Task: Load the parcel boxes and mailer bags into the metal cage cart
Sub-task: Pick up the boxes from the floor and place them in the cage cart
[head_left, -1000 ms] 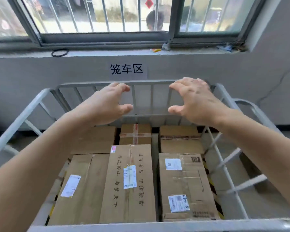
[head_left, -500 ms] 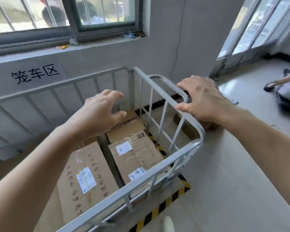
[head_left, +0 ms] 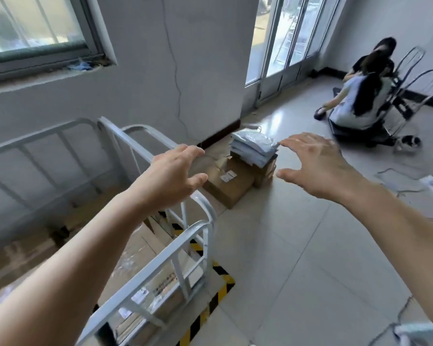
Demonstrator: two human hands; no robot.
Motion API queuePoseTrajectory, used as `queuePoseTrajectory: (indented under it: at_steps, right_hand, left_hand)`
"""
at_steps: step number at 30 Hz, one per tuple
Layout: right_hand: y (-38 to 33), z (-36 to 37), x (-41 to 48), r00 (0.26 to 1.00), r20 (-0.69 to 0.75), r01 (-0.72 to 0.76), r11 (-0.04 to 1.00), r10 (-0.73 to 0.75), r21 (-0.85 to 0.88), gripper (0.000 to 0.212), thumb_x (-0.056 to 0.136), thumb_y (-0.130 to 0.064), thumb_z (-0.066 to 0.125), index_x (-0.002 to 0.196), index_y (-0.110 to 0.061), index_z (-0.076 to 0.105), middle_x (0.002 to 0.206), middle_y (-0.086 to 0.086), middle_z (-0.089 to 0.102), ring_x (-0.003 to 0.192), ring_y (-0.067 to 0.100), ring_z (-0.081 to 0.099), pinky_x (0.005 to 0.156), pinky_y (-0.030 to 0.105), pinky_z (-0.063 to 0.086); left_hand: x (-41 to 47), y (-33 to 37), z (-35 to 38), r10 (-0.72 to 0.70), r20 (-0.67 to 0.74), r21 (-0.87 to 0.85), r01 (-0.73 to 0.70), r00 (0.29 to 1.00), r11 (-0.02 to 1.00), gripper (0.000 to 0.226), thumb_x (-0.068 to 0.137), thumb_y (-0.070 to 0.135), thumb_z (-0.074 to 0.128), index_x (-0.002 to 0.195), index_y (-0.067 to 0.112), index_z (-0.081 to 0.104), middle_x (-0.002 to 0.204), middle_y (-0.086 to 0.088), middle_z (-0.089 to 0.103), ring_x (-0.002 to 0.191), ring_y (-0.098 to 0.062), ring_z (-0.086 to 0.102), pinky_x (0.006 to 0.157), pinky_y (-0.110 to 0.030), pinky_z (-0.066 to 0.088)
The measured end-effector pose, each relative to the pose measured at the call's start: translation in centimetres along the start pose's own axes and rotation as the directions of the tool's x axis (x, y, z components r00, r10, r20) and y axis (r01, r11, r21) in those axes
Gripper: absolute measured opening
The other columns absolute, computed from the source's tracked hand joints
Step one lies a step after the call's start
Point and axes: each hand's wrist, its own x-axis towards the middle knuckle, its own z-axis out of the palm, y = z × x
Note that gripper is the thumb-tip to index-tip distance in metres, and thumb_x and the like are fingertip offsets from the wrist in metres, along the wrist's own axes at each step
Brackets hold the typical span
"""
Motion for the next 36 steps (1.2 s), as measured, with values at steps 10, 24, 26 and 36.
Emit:
queuePoseTrajectory:
  at_steps: [10,24,26,36]
  right_hand:
    - [9.3,2.8,5.5,0.992,0.101,0.058,0.992,-0.070,0.116,0.057,0.089,-0.041,0.062,0.139,-0.021,0.044,0.145,-0.001,0.042,0.139,0.019,0.027,0.112,0.032,0.015]
    - [17.2,9.2,23.2,0.977,0.204,0.042,0.990,-0.069,0.137,0.056,0.090,-0.044,0.059,0.139,-0.022,0.043,0.144,-0.003,0.042,0.137,0.018,0.029,0.112,0.033,0.018]
    - [18.4,9.9,26.1,0.976,0.211,0.022,0.990,-0.051,0.140,0.056,0.091,-0.044,0.058,0.139,-0.022,0.042,0.144,-0.004,0.042,0.137,0.017,0.029,0.112,0.032,0.018]
    - [21.0,14.6,40.8,0.932,0.331,0.066,0.968,-0.145,0.241,0.059,0.092,-0.042,0.057,0.143,-0.019,0.039,0.149,0.000,0.039,0.140,0.019,0.028,0.114,0.034,0.019]
  left_hand:
    - [9.1,6.8,5.3,-0.098,0.074,0.012,0.098,0.992,0.995,0.052,0.095,0.035,0.054,0.143,0.022,0.038,0.142,0.000,0.044,0.129,-0.022,0.043,0.107,-0.033,0.031]
    - [29.7,4.3,9.6,-0.145,0.135,-0.042,0.152,0.980,0.988,0.053,0.096,0.035,0.053,0.144,0.021,0.037,0.147,0.002,0.040,0.134,-0.021,0.039,0.112,-0.035,0.029]
    - [33.2,4.0,9.9,-0.139,0.157,-0.029,0.145,0.978,0.989,0.053,0.096,0.035,0.053,0.145,0.020,0.037,0.146,0.001,0.041,0.134,-0.021,0.040,0.111,-0.035,0.030]
    - [44.5,-0.9,11.6,-0.315,0.161,-0.118,0.335,0.935,0.935,0.053,0.094,0.039,0.053,0.143,0.025,0.038,0.146,0.003,0.040,0.135,-0.023,0.038,0.112,-0.041,0.031]
